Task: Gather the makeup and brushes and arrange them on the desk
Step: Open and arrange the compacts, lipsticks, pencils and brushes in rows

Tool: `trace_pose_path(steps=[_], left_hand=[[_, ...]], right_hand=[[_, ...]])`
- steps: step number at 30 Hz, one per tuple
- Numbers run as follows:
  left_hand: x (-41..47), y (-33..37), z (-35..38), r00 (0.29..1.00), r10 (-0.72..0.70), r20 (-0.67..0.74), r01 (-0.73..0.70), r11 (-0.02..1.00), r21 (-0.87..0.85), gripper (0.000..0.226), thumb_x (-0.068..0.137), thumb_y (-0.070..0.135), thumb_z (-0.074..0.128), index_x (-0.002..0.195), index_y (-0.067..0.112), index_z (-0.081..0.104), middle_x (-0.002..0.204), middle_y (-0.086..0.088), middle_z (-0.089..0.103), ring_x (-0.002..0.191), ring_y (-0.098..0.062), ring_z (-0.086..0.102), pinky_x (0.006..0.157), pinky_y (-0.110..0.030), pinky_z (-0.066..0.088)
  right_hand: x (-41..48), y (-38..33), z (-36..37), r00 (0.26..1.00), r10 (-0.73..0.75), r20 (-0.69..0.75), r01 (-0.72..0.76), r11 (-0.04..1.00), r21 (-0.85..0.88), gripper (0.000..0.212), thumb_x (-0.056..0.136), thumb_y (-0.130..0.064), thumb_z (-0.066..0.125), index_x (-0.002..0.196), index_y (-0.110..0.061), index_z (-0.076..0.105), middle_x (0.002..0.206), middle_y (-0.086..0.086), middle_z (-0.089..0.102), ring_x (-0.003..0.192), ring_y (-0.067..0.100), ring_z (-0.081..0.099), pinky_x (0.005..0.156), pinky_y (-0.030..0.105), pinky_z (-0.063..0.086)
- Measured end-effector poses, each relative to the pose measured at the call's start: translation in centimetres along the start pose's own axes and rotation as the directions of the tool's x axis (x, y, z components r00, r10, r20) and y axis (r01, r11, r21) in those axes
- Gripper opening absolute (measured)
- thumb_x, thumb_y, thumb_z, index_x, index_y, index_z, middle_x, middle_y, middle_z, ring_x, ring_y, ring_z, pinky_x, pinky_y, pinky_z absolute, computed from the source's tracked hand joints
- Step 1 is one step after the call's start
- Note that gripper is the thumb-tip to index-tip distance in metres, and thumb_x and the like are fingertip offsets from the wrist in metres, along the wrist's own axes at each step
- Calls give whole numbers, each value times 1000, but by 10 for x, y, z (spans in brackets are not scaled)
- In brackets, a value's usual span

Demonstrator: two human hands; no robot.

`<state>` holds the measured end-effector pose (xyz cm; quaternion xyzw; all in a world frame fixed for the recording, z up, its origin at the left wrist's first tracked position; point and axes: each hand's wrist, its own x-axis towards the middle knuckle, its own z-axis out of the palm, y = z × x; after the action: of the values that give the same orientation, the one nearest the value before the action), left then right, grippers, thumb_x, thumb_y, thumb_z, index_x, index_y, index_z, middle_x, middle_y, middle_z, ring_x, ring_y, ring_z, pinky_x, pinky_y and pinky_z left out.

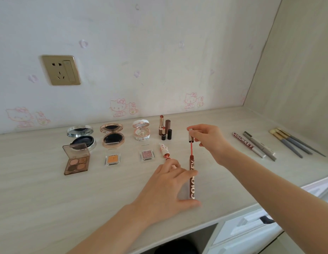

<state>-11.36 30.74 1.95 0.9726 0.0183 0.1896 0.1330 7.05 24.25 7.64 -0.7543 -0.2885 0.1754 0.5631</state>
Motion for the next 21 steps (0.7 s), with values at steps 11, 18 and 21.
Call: trace_pose_path(steps=[11,18,21], left_hand=[[13,-10,12,990,108,-94,-91,980,176,64,80,72,45,122,27,59,123,8,51,115,-19,44,101,-31,37],[15,-10,16,984,86,-154,-56,979,195,65,78,72,46,114,23,67,120,8,60,118,-18,47,106,-31,27],[13,-11,14,985,58,-164,-33,988,149,69,74,75,48,113,22,69,117,8,62,117,-16,45,107,-32,27]], right_hand=[[25,14,6,994,37,102,-21,989,-149,13,86,-26,66,97,-24,73,89,-6,69,81,3,57,69,19,40],[37,19,17,974,74,214,-24,974,-227,15,86,-24,64,97,-26,74,96,-7,69,100,6,57,89,26,41],[40,23,24,975,54,216,3,966,-258,18,83,-26,67,100,-25,73,93,-1,72,97,10,61,82,25,44]])
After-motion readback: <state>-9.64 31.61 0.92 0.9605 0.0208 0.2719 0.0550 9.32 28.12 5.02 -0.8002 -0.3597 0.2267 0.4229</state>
